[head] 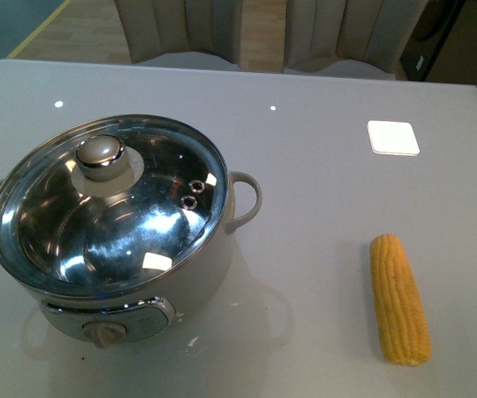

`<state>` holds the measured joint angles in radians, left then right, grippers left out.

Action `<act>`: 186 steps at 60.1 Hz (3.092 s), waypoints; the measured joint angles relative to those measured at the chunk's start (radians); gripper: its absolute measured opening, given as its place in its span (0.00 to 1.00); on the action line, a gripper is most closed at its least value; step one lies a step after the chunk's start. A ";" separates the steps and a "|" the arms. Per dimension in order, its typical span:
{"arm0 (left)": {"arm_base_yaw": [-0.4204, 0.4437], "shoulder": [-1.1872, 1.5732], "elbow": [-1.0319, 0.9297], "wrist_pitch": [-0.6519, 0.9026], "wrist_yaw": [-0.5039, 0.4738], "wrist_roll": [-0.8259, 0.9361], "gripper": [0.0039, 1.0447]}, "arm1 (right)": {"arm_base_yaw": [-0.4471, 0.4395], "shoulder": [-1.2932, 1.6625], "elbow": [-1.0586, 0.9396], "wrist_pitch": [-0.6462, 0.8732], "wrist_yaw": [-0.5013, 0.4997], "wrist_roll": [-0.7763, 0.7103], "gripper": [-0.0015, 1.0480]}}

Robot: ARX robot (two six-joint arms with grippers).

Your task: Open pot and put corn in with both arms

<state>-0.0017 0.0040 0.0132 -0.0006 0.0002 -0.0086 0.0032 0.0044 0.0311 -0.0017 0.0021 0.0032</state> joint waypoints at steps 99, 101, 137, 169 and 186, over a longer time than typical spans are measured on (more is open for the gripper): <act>-0.158 1.286 0.367 0.570 -0.061 -0.092 0.93 | 0.000 0.000 0.000 0.000 0.000 0.000 0.91; -0.170 1.337 0.386 0.596 -0.064 -0.084 0.93 | 0.000 0.000 0.000 0.000 0.000 0.000 0.91; -0.319 1.807 0.503 0.830 -0.105 -0.061 0.93 | 0.000 0.000 0.000 0.000 0.000 0.000 0.91; -0.344 1.941 0.553 0.880 -0.108 -0.047 0.93 | 0.000 0.000 0.000 0.000 0.000 0.000 0.91; -0.342 1.971 0.589 0.871 -0.106 -0.041 0.77 | 0.000 0.000 0.000 0.000 0.000 0.000 0.91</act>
<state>-0.3439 1.9755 0.6025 0.8703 -0.1055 -0.0498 0.0032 0.0044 0.0311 -0.0017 0.0025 0.0032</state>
